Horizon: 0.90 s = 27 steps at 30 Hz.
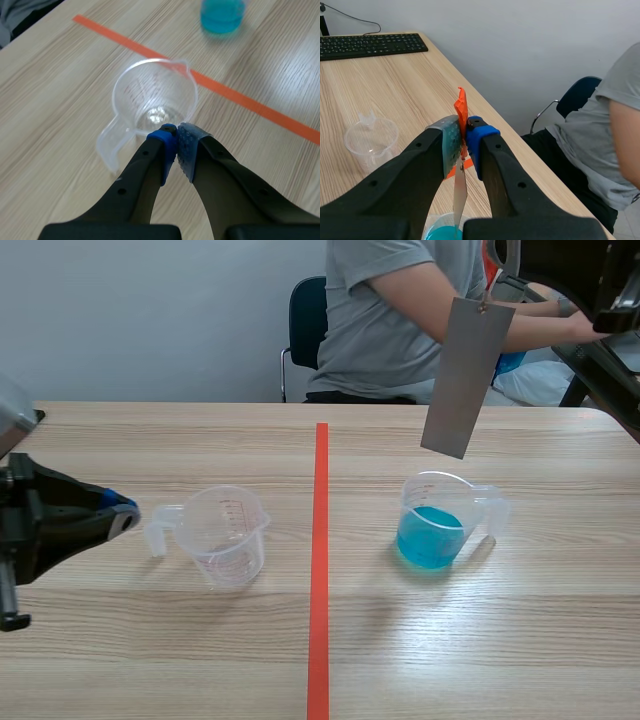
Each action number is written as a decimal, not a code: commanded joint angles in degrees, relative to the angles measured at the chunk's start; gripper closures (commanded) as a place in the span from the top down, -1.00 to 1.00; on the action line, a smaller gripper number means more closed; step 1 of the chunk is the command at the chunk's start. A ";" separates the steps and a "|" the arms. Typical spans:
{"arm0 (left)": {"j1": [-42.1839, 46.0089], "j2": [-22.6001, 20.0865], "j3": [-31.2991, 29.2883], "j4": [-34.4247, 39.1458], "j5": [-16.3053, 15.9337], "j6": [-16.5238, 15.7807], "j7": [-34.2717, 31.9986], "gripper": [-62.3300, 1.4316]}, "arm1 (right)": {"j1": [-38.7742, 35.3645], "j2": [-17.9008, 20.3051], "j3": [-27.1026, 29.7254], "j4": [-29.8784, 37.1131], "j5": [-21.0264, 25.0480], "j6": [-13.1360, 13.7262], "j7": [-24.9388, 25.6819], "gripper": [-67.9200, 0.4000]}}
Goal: Do the redox reaction experiment.
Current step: 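Move the plate over the blue solution, then point at the plate with the left hand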
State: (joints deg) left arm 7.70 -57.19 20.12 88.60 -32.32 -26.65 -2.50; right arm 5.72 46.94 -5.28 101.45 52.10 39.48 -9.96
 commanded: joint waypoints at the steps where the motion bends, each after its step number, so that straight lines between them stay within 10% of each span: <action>1: -2.58 1.99 1.70 0.44 0.66 -0.09 0.04 -0.84 | 1.09 0.02 0.68 -0.04 0.87 -0.20 0.85 -0.94; 27: -35.47 31.21 26.03 -21.14 8.00 2.05 6.19 -0.84 | 1.09 0.02 0.68 -0.04 0.87 -0.20 0.85 -0.94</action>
State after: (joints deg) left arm -26.55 -26.52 46.02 66.30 -24.14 -24.47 4.49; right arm 5.72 46.94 -5.28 101.45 52.10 39.48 -9.93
